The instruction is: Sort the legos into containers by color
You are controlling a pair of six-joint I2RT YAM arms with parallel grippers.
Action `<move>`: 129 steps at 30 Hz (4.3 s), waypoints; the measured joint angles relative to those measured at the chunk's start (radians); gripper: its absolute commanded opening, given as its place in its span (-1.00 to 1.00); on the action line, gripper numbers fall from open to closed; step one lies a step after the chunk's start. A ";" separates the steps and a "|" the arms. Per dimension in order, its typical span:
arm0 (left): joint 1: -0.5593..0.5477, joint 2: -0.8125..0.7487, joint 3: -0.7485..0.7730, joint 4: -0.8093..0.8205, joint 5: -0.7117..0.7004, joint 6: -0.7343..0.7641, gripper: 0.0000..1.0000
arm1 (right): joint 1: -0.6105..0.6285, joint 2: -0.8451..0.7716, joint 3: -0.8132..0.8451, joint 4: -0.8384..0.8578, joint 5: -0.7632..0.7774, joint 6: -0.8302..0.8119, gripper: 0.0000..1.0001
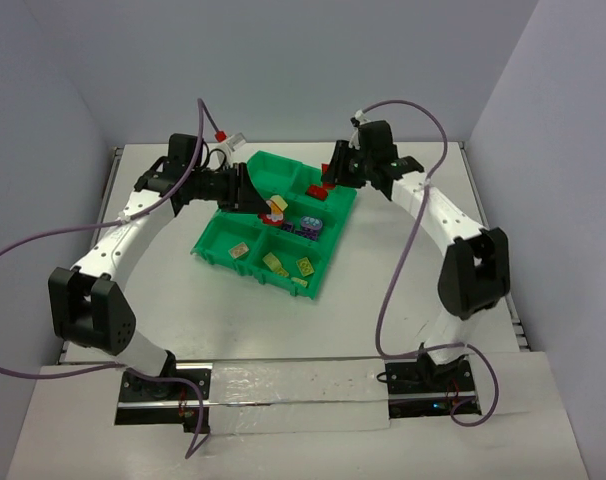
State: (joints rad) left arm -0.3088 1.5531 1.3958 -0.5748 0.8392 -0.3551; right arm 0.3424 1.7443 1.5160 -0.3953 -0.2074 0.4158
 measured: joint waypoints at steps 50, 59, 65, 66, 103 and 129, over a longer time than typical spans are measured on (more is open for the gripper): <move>0.011 -0.093 -0.125 0.184 0.064 -0.188 -1.00 | -0.023 -0.066 0.075 0.109 -0.526 -0.041 0.48; 0.011 -0.120 -0.156 0.264 0.120 -0.225 -1.00 | -0.019 -0.142 -0.215 0.401 -0.915 0.136 0.56; 0.011 -0.148 -0.156 0.294 0.128 -0.234 -1.00 | -0.011 -0.130 -0.215 0.471 -0.996 0.189 0.57; 0.011 -0.154 -0.157 0.300 0.130 -0.236 -1.00 | -0.009 -0.130 -0.215 0.485 -1.005 0.199 0.57; 0.012 -0.217 -0.211 0.387 0.150 -0.314 -1.00 | 0.079 0.071 -0.210 1.263 -1.116 0.828 -1.00; 0.016 -0.290 -0.284 0.209 0.041 -0.211 -1.00 | -0.043 0.170 -0.298 1.654 -1.054 1.219 -1.00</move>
State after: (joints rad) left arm -0.2928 1.2630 1.1118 -0.3653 0.8801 -0.5666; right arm 0.2996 1.9143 1.2182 1.2588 -1.2615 1.6351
